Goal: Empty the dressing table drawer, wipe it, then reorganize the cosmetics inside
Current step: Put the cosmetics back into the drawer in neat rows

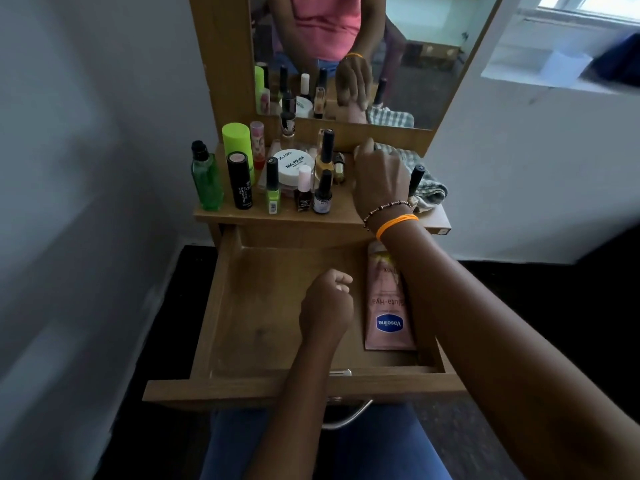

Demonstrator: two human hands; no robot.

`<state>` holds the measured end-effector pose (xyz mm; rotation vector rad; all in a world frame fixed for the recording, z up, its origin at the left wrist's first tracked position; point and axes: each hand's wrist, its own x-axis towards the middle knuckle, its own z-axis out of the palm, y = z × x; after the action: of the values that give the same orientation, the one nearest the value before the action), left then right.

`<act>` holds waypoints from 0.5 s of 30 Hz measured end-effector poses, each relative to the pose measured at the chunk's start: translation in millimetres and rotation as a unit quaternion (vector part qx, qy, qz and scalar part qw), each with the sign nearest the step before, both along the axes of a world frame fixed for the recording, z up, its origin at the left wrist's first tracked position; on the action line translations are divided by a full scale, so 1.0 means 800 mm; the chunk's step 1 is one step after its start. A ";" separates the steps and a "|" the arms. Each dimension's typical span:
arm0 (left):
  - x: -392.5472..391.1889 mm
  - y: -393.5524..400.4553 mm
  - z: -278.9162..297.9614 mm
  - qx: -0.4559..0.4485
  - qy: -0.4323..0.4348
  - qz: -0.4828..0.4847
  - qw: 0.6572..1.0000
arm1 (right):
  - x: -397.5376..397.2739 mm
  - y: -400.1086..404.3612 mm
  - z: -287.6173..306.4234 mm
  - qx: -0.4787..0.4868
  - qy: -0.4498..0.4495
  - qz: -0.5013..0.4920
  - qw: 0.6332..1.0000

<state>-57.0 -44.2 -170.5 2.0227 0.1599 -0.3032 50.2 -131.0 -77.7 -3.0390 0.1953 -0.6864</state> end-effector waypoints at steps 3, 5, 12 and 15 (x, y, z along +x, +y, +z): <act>0.003 -0.002 0.000 0.001 -0.007 0.006 1.000 | -0.020 0.001 0.013 -0.021 -0.050 0.002 0.999; 0.003 -0.002 0.000 -0.009 -0.016 0.014 1.000 | -0.038 0.005 0.019 -0.052 -0.095 -0.009 0.994; 0.000 0.009 0.025 -0.234 0.072 0.038 0.969 | -0.161 0.019 0.012 0.006 -0.121 0.128 0.984; 0.002 0.030 0.031 -0.373 0.197 -0.024 0.906 | -0.200 0.024 -0.028 0.038 -0.034 0.186 0.981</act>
<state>-55.1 -20.5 -145.6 1.1870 0.2069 -0.6907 -109.6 -111.4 -99.9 -2.8522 -0.3329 -0.7280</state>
